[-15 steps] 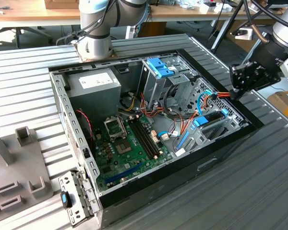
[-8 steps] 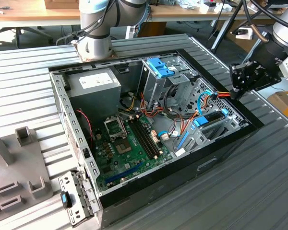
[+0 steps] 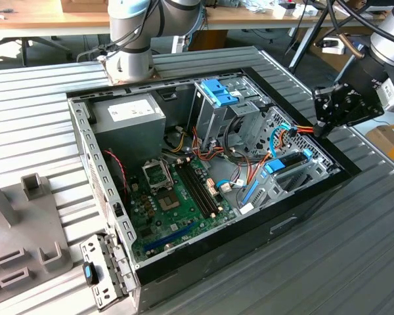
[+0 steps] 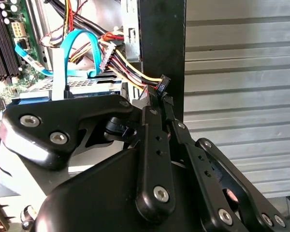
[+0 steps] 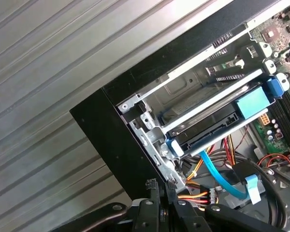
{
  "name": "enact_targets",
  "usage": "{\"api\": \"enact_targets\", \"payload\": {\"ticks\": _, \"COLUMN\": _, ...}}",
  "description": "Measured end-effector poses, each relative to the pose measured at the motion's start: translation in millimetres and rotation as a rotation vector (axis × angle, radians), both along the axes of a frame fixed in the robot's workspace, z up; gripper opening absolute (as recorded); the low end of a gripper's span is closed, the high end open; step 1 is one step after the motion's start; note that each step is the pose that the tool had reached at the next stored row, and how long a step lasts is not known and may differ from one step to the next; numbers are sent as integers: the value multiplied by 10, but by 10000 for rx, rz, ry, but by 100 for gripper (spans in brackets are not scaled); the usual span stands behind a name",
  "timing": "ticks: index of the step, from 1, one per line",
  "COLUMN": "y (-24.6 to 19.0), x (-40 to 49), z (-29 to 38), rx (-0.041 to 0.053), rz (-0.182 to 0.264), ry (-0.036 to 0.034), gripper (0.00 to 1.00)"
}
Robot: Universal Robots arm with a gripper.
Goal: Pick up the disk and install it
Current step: 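Insert the first disk wire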
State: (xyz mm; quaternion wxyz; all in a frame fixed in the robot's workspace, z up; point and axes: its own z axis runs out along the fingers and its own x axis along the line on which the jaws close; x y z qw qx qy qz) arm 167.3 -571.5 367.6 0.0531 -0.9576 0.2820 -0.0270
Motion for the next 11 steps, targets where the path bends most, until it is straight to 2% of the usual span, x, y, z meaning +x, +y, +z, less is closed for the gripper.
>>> {"api": "enact_targets", "payload": {"ticks": 5, "y": 0, "x": -14, "z": 11, "rx": 0, "rz": -486, "ry": -4, "gripper": 16}}
{"api": "enact_targets", "payload": {"ticks": 11, "y": 0, "x": -15, "z": 12, "rx": 0, "rz": -1513, "ry": -5, "gripper": 16}}
